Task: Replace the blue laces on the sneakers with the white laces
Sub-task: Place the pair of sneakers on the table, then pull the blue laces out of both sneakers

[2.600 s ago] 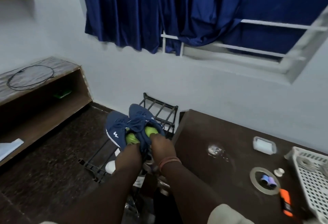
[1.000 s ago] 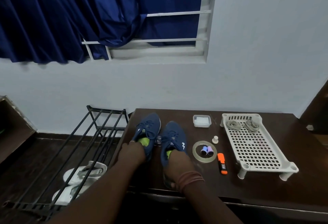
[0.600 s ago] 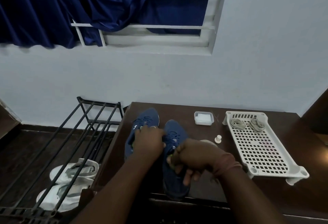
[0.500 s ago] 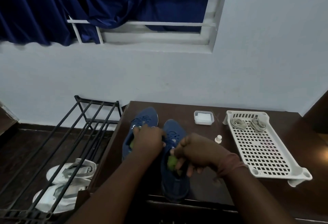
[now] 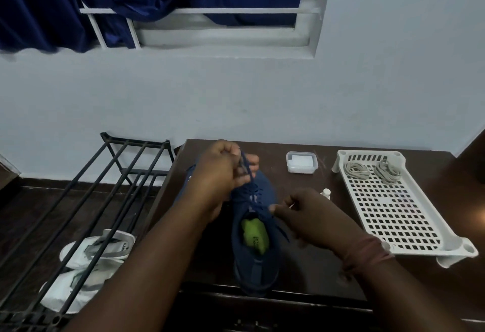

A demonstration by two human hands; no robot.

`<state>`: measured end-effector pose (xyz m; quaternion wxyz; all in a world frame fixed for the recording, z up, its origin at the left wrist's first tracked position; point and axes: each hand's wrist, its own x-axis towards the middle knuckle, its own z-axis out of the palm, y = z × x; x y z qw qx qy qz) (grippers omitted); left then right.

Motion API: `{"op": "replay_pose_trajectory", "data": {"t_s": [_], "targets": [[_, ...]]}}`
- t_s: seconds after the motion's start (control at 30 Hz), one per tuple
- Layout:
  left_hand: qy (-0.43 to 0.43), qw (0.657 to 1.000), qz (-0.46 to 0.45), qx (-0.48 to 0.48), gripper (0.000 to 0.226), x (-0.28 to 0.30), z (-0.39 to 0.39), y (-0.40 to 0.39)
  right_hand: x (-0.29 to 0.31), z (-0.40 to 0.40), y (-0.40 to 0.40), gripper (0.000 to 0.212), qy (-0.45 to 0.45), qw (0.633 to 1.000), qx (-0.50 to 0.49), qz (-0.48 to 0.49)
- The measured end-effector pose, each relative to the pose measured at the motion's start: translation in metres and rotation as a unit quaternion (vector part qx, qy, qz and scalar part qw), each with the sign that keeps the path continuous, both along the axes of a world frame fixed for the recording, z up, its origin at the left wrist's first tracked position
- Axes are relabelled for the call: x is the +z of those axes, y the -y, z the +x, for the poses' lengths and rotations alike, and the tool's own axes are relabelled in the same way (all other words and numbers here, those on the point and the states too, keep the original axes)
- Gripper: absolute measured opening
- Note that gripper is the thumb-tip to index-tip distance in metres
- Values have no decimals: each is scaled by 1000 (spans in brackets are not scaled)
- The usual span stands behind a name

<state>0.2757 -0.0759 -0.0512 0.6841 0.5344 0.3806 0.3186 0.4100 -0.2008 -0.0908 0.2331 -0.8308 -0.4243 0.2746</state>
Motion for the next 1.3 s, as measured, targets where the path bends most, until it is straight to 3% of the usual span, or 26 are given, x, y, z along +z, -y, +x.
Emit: {"op": "replay_pose_trajectory", "data": {"t_s": [0.07, 0.17, 0.3, 0.4, 0.43, 0.47, 0.53, 0.57, 0.6, 0.63, 0.67, 0.7, 0.73, 0.77, 0.8, 0.83, 0.87, 0.9, 0.93, 0.97, 1.0, 1.03, 1.07, 1.1, 1.2, 1.3], "targets": [[180, 966, -184, -9, 21, 8, -1, -1, -5, -5, -1, 54, 13, 1000, 10, -4], [376, 862, -340, 13, 21, 11, -11, -17, -10, -15, -4, 44, 26, 999, 21, -1], [511, 761, -395, 53, 24, 16, -30, -37, -15, -25, -10, 28, 71, 997, 32, 9], [609, 653, -449, -23, 32, 8, -50, -55, -15, -29, -12, 27, 133, 990, 44, -19], [608, 643, -464, -39, 39, 5, -54, -61, -16, -30, -12, 26, 143, 989, 45, -19], [573, 675, -463, -35, 40, 5, -54, -64, -15, -32, -11, 24, 148, 988, 43, -13], [401, 836, -374, 10, 23, 7, -47, -59, -16, -34, -11, 19, 159, 987, 38, 0], [266, 919, -290, 31, 17, 5, -41, -54, -16, -35, -11, 15, 176, 984, 35, 6], [108, 976, -186, 33, 18, 1, -35, -47, -16, -34, -11, 13, 195, 980, 35, 13], [-49, 996, -77, 16, 21, -6, -29, -41, -12, -32, -12, 15, 206, 978, 33, 22], [-189, 981, 33, -19, 20, -14, -24, -36, -8, -30, -12, 21, 189, 981, 30, 39], [-306, 940, 134, -72, 16, -21, -22, -31, -4, -27, -13, 26, 116, 990, 22, 73], [-392, 885, 222, -122, 15, -26, -20, -26, 1, -24, -14, 27, -20, 992, 2, 127], [-445, 837, 282, -151, 15, -31, -18, -24, 7, -24, -16, 23, -195, 962, -29, 186], [-470, 813, 306, -158, 15, -32, -16, -22, 12, -25, -20, 18, -371, 896, -53, 238], [-477, 806, 314, -155, 14, -33, -14, -19, 13, -24, -24, 17, -492, 820, -70, 285], [-478, 804, 325, -142, 13, -34, -13, -18, 13, -20, -28, 21, -547, 769, -87, 319], [-472, 801, 346, -127, 11, -34, -12, -16, 10, -16, -31, 23, -556, 756, -97, 332], [-467, 800, 358, -118, 10, -35, -12, -14, 6, -13, -34, 23, -513, 788, -98, 326], [-461, 806, 351, -120, 9, -36, -12, -12, 1, -10, -34, 21, -400, 863, -87, 295], [-450, 819, 330, -133, 8, -36, -12, -9, -7, -8, -32, 18, -232, 940, -63, 240], [-436, 834, 304, -150, 10, -37, -12, -6, -15, -7, -29, 12, -80, 979, -34, 182], [-424, 845, 284, -160, 15, -39, -12, -3, -23, -8, -27, 5, 7, 991, -9, 134], [-417, 852, 276, -158, 19, -41, -12, -1, -28, -10, -24, 2, 31, 993, 11, 111], [-425, 837, 311, -150, 15, -44, -10, -3, -36, -18, -27, 14, 29, 988, 67, 137], [-442, 814, 336, -169, 11, -43, -9, -5, -40, -21, -33, 9, 85, 981, 84, 150]]}}
